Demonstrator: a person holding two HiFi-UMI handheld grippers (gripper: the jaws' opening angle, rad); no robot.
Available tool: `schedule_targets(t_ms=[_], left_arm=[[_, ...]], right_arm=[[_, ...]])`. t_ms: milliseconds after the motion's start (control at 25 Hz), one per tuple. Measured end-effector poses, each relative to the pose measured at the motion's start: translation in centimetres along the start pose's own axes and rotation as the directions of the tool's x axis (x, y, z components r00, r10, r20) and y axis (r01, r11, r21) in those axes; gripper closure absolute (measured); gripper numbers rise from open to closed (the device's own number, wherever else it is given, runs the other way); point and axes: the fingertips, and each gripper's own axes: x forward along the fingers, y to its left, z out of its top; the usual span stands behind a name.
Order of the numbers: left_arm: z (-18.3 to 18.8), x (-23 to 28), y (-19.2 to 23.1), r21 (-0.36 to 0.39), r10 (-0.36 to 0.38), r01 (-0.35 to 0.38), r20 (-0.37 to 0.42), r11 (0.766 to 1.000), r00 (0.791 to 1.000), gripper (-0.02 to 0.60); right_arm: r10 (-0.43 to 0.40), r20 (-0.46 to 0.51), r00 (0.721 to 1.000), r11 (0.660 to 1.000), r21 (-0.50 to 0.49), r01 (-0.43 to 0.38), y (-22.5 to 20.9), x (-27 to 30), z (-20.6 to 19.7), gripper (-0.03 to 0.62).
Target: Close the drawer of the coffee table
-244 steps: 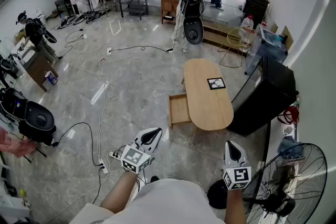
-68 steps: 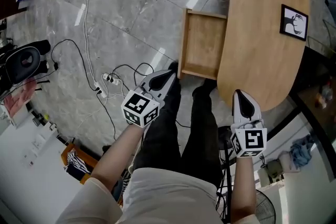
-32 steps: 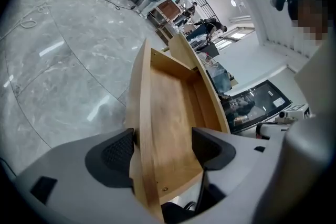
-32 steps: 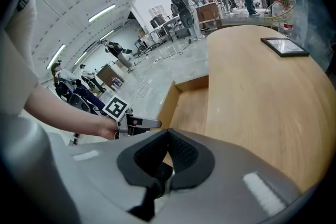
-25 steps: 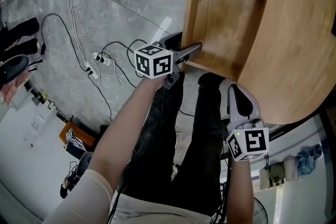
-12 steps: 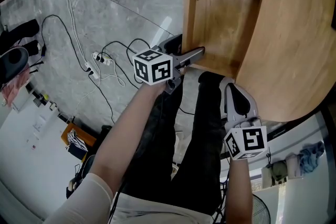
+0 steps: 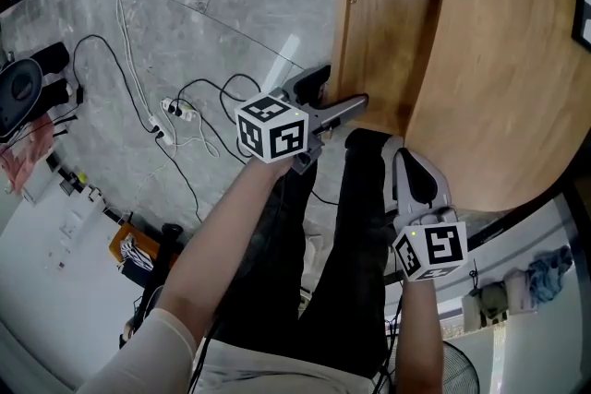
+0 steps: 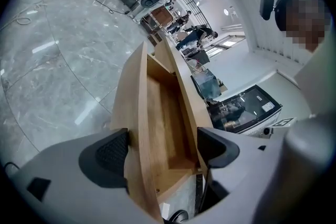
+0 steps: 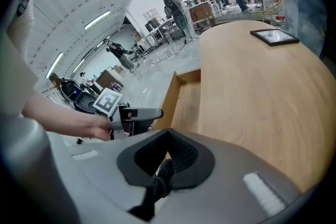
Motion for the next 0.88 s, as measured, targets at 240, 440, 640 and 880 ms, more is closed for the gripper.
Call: schedule_targets(t_ms=[240,440,640,880], left_arm=[[-0.2,1.1,-2.0,0.026,-0.032,0.033,-0.028,0.999,0.999,0.186],[-1.1,2.5,-3.6,0.038,-0.058,0.060,-0.057,0.997,0.997,0.184],[-1.5,4.0,-4.9,0.046,-0.078,0.081,-0.077,0.996,0.994,0.184],[-2.0,5.9,-6.6,0.073,-0.098,0.107,-0.119,0.992,0.988,0.181]], right_arm=[[0.001,0.013,1.000,1.000,0.013,-0.001,-0.4,-0.6,-0.3,0.583],[0.002,0.020,1.000,1.000,0.027,-0.003,-0.9,-1.4,-1.2,0.583],[-0.004,0.024,1.000,0.999,0.045,0.003,-1.6,-2.0,-2.1,0.583],[-0.010,0.036,0.999,0.998,0.069,0.007,-2.3,-2.7,-2.8,0.583]])
